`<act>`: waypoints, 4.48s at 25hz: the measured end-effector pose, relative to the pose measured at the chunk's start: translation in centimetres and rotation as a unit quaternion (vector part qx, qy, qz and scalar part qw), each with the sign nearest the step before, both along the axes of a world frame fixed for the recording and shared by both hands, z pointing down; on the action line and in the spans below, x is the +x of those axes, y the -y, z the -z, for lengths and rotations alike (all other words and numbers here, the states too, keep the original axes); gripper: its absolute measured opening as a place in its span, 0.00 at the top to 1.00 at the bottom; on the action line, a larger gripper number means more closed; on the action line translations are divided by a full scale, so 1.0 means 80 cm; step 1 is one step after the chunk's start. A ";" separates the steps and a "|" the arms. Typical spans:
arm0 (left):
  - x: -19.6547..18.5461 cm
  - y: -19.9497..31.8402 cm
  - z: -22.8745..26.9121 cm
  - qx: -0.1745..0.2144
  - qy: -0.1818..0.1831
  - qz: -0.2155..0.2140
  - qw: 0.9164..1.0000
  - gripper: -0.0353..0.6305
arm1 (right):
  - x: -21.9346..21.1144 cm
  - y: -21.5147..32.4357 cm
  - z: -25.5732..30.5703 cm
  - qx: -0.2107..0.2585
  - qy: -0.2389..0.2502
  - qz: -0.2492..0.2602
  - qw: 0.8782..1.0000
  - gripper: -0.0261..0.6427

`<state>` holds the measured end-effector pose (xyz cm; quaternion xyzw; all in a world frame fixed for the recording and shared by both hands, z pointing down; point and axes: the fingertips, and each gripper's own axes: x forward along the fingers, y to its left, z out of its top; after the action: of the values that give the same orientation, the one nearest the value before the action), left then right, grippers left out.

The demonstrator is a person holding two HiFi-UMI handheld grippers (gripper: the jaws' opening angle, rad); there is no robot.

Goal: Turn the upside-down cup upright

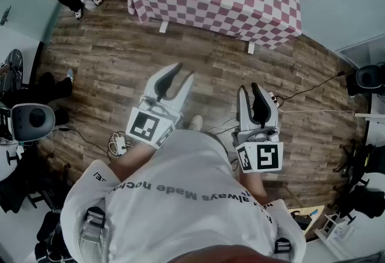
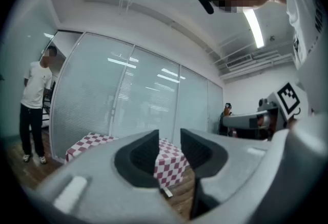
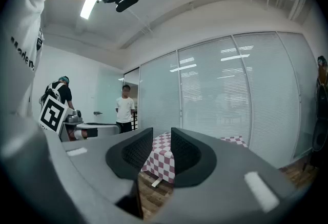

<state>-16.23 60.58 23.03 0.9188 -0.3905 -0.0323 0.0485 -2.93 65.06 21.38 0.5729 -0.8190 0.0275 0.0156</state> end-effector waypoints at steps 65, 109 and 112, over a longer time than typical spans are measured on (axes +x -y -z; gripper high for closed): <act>-0.051 0.448 -0.048 -0.040 -0.017 -0.017 0.999 0.75 | -0.064 0.446 -0.043 -0.044 0.024 0.021 0.999 0.80; 0.233 0.815 -0.072 -0.065 0.015 -0.012 0.998 0.75 | 0.226 0.821 -0.080 -0.067 0.038 0.025 0.997 0.80; 0.213 0.839 -0.078 -0.069 0.013 -0.016 0.997 0.75 | 0.204 0.845 -0.080 -0.068 0.033 0.021 0.997 0.80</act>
<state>0.77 -6.52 29.25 0.9198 -0.3774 0.0074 0.1074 13.36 -2.50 27.82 0.5516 -0.8275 0.1017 0.0277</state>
